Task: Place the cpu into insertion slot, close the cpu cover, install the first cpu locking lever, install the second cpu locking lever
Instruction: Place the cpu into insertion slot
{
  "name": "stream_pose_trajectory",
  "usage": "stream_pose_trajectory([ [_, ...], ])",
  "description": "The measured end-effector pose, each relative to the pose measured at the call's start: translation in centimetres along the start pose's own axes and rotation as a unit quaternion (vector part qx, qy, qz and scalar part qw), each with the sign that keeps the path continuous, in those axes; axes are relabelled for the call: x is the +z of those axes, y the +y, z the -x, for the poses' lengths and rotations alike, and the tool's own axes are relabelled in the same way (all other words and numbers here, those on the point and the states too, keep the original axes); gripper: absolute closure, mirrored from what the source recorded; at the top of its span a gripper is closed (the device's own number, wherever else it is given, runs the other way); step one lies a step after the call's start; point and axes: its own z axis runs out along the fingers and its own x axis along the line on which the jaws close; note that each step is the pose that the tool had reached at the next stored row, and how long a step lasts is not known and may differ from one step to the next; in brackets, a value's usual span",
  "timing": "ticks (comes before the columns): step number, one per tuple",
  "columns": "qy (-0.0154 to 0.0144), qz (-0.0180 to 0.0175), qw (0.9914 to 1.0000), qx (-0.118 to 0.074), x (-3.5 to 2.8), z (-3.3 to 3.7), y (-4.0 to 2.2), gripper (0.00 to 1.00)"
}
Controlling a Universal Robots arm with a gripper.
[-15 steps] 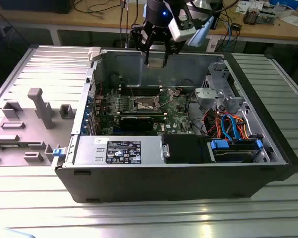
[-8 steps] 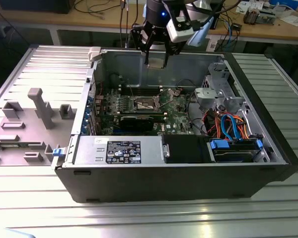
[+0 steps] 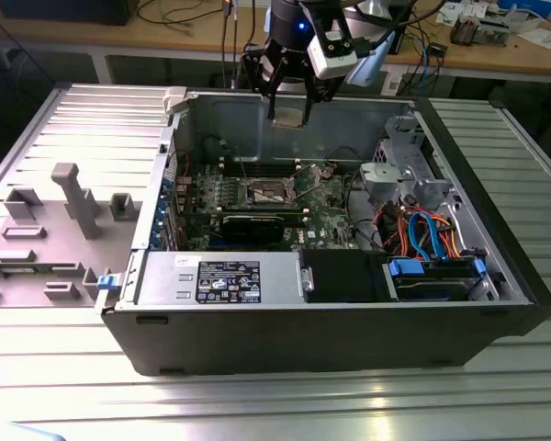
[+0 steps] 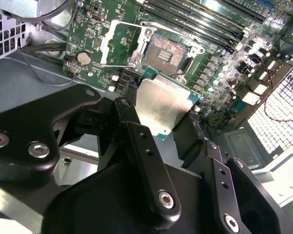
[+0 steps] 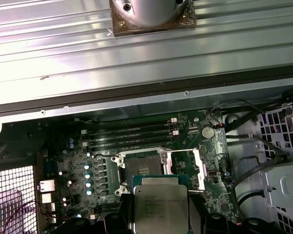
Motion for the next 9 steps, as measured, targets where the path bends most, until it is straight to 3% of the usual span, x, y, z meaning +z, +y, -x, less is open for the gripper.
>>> stream_pose_trajectory([
  [9, -0.0007, 0.0001, 0.99997, 0.008, 0.01, 0.0, 0.0, 0.45],
])
